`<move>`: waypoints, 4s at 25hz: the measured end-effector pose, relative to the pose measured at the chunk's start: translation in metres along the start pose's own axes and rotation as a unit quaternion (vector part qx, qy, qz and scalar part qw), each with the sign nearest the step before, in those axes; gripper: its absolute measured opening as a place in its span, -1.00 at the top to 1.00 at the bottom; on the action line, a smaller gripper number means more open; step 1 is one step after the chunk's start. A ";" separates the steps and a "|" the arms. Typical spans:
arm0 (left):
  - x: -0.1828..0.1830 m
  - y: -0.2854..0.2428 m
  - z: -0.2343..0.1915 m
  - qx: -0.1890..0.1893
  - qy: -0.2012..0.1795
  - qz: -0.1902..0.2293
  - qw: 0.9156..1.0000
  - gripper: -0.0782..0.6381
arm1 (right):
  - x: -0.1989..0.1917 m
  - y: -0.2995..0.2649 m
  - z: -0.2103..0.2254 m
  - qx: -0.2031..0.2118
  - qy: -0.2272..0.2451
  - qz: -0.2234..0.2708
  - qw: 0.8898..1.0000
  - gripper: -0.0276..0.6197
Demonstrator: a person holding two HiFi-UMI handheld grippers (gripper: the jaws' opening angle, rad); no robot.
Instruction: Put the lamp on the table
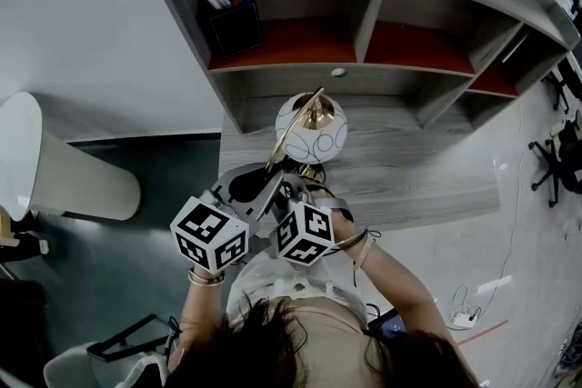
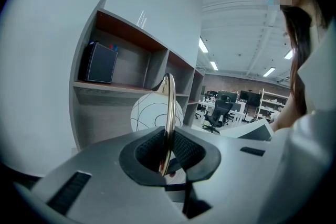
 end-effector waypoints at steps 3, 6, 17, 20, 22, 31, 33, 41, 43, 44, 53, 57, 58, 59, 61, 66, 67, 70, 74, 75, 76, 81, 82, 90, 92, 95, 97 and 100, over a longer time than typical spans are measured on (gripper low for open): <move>-0.002 0.002 0.000 0.002 0.003 0.001 1.000 0.68 | 0.000 0.000 -0.003 0.002 -0.001 -0.001 1.000 0.75; -0.003 0.004 0.001 0.005 0.005 0.000 1.000 0.68 | 0.000 0.000 -0.005 0.003 -0.001 -0.002 1.000 0.75; -0.007 0.008 0.004 0.019 0.011 0.007 1.000 0.68 | -0.001 0.000 -0.008 -0.003 0.003 -0.005 1.000 0.75; -0.007 0.008 0.005 0.022 0.011 0.009 1.000 0.68 | -0.003 0.001 -0.009 -0.010 0.001 -0.005 1.000 0.75; -0.008 0.008 0.004 0.026 0.011 0.008 1.000 0.68 | -0.003 0.001 -0.009 -0.016 0.001 -0.004 1.000 0.75; -0.008 0.008 0.006 0.048 0.028 0.014 0.998 0.68 | -0.002 0.002 -0.008 -0.018 -0.020 -0.001 1.000 0.75; -0.008 0.008 0.007 0.052 0.028 0.014 0.998 0.68 | -0.003 0.003 -0.009 -0.013 -0.025 0.000 1.000 0.75; -0.008 0.009 0.008 0.085 0.029 0.014 0.996 0.67 | -0.004 0.007 -0.008 -0.005 -0.033 0.003 0.999 0.75; -0.008 0.010 0.008 0.092 0.033 0.014 0.995 0.66 | -0.005 0.008 -0.008 -0.003 -0.036 0.004 0.999 0.75; -0.009 0.010 0.008 0.094 0.035 0.014 0.995 0.65 | -0.005 0.009 -0.008 -0.001 -0.038 0.004 0.999 0.75; -0.006 0.019 0.013 0.122 0.035 0.022 0.992 0.62 | -0.013 0.026 -0.006 -0.002 -0.051 0.006 0.999 0.75; -0.005 0.028 0.021 0.136 0.031 0.027 0.990 0.62 | -0.016 0.036 -0.004 -0.006 -0.062 0.009 0.998 0.75; -0.005 0.031 0.024 0.139 0.030 0.028 0.990 0.62 | -0.017 0.038 -0.004 -0.007 -0.064 0.010 0.998 0.75; -0.006 0.033 0.028 0.141 0.030 0.029 0.989 0.62 | -0.017 0.041 -0.004 -0.008 -0.066 0.012 0.998 0.75; -0.009 0.039 0.035 0.148 0.028 0.031 0.988 0.62 | -0.018 0.046 -0.004 -0.010 -0.070 0.015 0.997 0.75; -0.019 0.052 0.050 0.170 0.026 0.029 0.985 0.62 | -0.019 0.059 -0.008 -0.012 -0.078 0.021 0.997 0.75; -0.021 0.053 0.053 0.172 0.027 0.029 0.984 0.62 | -0.020 0.061 -0.009 -0.013 -0.078 0.020 0.997 0.75; -0.029 0.058 0.060 0.176 0.029 0.025 0.984 0.62 | -0.025 0.068 -0.012 -0.016 -0.078 0.016 0.997 0.75; -0.038 0.063 0.069 0.186 0.039 0.025 0.982 0.63 | -0.031 0.081 -0.013 -0.024 -0.087 0.017 0.996 0.75; -0.039 0.064 0.070 0.187 0.041 0.023 0.981 0.62 | -0.033 0.084 -0.012 -0.025 -0.092 0.016 0.995 0.75; -0.040 0.065 0.072 0.188 0.042 0.022 0.981 0.63 | -0.034 0.086 -0.011 -0.025 -0.099 0.013 0.995 0.76; -0.054 0.070 0.077 0.196 0.048 0.010 0.979 0.63 | -0.044 0.093 -0.009 -0.026 -0.128 -0.004 0.991 0.77; -0.057 0.071 0.079 0.197 0.049 0.007 0.979 0.63 | -0.045 0.096 -0.009 -0.028 -0.133 -0.003 0.991 0.77; -0.068 0.083 0.101 0.192 0.045 0.012 0.980 0.63 | -0.050 0.122 -0.016 -0.052 -0.168 0.001 0.984 0.78; -0.071 0.086 0.111 0.188 0.043 0.015 0.981 0.63 | -0.052 0.133 -0.020 -0.055 -0.181 -0.001 0.982 0.78; -0.077 0.092 0.128 0.181 0.044 0.019 0.982 0.63 | -0.054 0.152 -0.029 -0.059 -0.196 0.000 0.979 0.78; -0.081 0.098 0.141 0.180 0.042 0.023 0.982 0.63 | -0.053 0.166 -0.035 -0.063 -0.198 0.002 0.978 0.78; -0.087 0.104 0.158 0.182 0.040 0.027 0.982 0.63 | -0.056 0.182 -0.044 -0.072 -0.197 0.006 0.978 0.78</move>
Point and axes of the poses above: the fingertips, and each gripper's own axes: y backward along the fingers, z to its right, x out of its top, the point moved 5 cm from there along y, backward along the fingers, and after that the axes turned 12 degrees about -x, right-handed, at the moved point
